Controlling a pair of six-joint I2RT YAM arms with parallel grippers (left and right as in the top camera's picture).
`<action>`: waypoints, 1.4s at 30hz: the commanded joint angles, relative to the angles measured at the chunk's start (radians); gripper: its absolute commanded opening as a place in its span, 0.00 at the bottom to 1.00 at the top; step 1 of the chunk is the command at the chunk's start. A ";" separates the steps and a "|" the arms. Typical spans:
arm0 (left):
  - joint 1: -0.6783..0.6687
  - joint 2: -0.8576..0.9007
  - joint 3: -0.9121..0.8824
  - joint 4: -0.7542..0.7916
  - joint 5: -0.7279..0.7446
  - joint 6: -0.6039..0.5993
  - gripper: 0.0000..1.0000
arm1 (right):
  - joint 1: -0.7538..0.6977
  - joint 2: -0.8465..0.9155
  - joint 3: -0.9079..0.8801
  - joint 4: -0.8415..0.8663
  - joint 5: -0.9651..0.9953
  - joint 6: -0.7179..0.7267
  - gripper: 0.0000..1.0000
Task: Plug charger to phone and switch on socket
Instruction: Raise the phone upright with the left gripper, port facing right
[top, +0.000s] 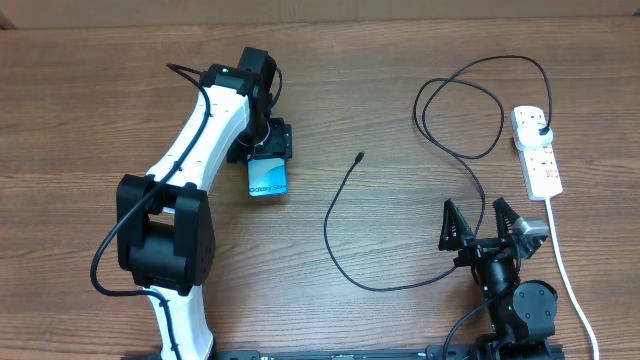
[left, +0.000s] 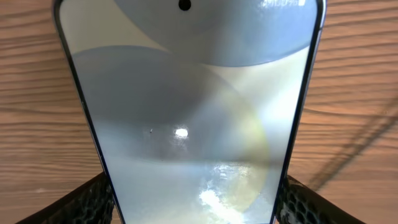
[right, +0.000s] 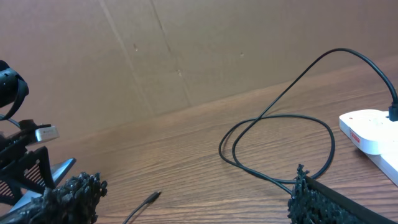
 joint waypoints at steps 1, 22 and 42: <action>0.008 -0.009 0.032 -0.010 0.138 -0.014 0.76 | -0.003 -0.007 -0.010 0.007 -0.004 0.000 1.00; 0.004 -0.009 0.032 -0.062 0.239 -0.014 0.67 | -0.003 -0.007 -0.010 0.007 -0.004 0.000 1.00; 0.005 -0.009 0.032 -0.063 0.388 -0.340 0.59 | -0.003 -0.007 -0.010 0.007 -0.004 0.000 1.00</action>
